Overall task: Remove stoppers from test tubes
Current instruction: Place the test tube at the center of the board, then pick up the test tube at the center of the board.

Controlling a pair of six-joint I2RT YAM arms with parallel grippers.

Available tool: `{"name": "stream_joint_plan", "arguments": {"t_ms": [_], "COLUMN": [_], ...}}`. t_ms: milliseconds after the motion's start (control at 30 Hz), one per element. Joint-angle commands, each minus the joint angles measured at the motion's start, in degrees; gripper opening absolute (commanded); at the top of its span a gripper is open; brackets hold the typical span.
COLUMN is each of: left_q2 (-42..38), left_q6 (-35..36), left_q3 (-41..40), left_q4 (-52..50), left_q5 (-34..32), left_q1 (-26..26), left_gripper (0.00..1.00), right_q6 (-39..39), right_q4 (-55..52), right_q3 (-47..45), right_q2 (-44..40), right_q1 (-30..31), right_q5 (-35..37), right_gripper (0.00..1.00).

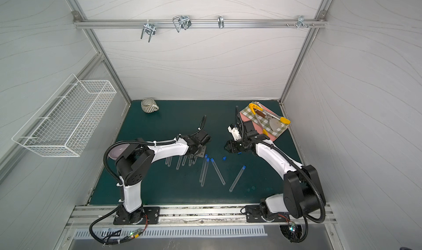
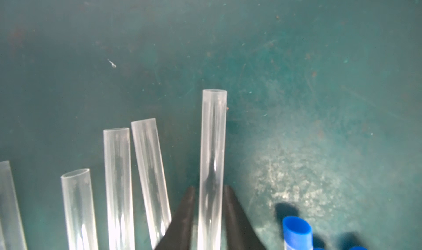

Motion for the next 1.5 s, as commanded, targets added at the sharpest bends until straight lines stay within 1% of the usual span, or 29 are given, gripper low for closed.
{"name": "stream_joint_plan", "arguments": {"t_ms": [0, 167, 300, 467, 533, 633, 733, 867, 1200, 1467], "left_q2": [-1.39, -5.08, -9.41, -14.79, -16.15, -17.28, -17.06, -15.81, -11.94, -9.64], "left_q6": [-0.88, 0.62, 0.96, -0.21, -1.21, -2.41, -3.28, -4.27, -5.85, -6.16], "left_q3": [1.98, 2.27, 0.05, -4.06, -5.54, -6.86, -7.33, -8.33, -8.65, -8.40], "left_q4": [-1.35, -3.15, -4.33, -4.97, -4.63, -4.18, -3.73, -2.52, -0.80, -0.64], "left_q5": [-0.81, -0.70, -0.09, 2.56, 3.77, 4.80, 5.25, 6.40, 8.33, 8.13], "left_q1": [0.37, -0.16, -0.98, -2.89, -3.94, -5.70, -7.02, -7.37, -8.16, -8.24], "left_gripper": [0.34, 0.35, 0.36, 0.37, 0.38, 0.38, 0.39, 0.40, 0.43, 0.43], "right_q6": [-0.96, -0.80, -0.74, -0.50, -0.28, 0.73, 2.06, 2.99, 3.28, 3.18], "right_q4": [-3.50, -4.85, -5.84, -4.20, -3.76, -2.92, -1.64, -0.44, 1.14, 1.59], "right_q3": [1.33, 0.53, -0.79, -4.54, -5.63, -6.59, -7.42, -8.23, -9.89, -10.19], "right_q2": [-2.83, -5.87, -7.82, -11.10, -11.83, -12.45, -12.61, -12.46, -11.77, -11.69], "right_q1": [0.35, 0.31, 0.39, 1.00, 0.96, 1.01, 1.25, 1.97, 2.16, 1.70], "right_q5": [0.16, -0.43, -1.44, -4.68, -5.85, -7.29, -8.46, -8.81, -8.34, -8.03], "right_gripper": [0.50, 0.54, 0.57, 0.68, 0.73, 0.79, 0.81, 0.84, 0.88, 0.89]}}
